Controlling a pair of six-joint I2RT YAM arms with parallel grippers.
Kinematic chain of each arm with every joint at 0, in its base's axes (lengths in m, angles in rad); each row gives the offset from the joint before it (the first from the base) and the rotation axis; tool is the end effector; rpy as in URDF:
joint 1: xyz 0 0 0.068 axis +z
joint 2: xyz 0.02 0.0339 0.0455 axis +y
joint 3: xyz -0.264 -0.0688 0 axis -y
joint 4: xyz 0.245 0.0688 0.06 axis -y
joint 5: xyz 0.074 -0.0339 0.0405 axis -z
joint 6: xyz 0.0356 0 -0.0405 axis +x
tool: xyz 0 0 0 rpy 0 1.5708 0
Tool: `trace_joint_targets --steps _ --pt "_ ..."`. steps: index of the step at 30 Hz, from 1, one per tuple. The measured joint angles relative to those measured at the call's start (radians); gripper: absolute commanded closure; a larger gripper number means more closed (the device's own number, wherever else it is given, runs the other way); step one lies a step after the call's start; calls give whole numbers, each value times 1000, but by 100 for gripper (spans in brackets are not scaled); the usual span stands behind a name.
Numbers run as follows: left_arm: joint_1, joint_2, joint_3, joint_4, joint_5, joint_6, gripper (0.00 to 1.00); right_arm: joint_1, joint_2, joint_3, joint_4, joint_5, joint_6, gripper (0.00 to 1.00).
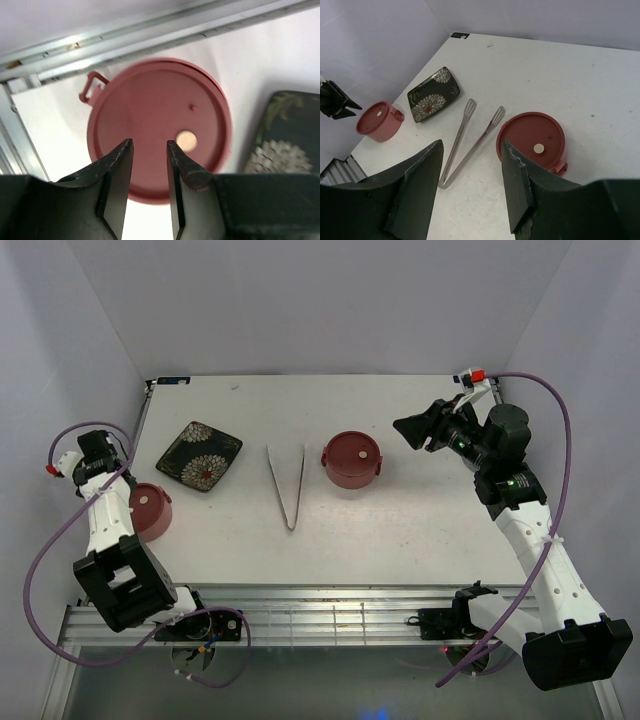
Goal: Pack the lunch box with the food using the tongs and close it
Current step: Close the box lid on the packing box.
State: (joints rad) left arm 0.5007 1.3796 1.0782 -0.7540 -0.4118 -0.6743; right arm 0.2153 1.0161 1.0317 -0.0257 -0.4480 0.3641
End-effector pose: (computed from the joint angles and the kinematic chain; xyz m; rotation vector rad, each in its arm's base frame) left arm 0.2337 0.1441 0.2645 -1.5342 2.0499 0.4735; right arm 0.2224 0.0644 0.4007 -0.2407 1.6207 0.8009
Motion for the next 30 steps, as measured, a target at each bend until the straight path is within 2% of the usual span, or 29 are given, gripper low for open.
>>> trace_joint_targets --steps 5,10,17,30 --pt "-1 -33 -13 -2 59 -47 55 0 0 -2 0 -9 3 44" --pt "-1 53 -50 4 86 -69 56 0 0 -7 1 -9 3 44" --pt "-8 132 -42 51 18 -79 56 0 0 -14 0 -8 3 44" --pt "-10 144 -27 57 -21 -61 56 0 0 -15 0 -8 3 44"
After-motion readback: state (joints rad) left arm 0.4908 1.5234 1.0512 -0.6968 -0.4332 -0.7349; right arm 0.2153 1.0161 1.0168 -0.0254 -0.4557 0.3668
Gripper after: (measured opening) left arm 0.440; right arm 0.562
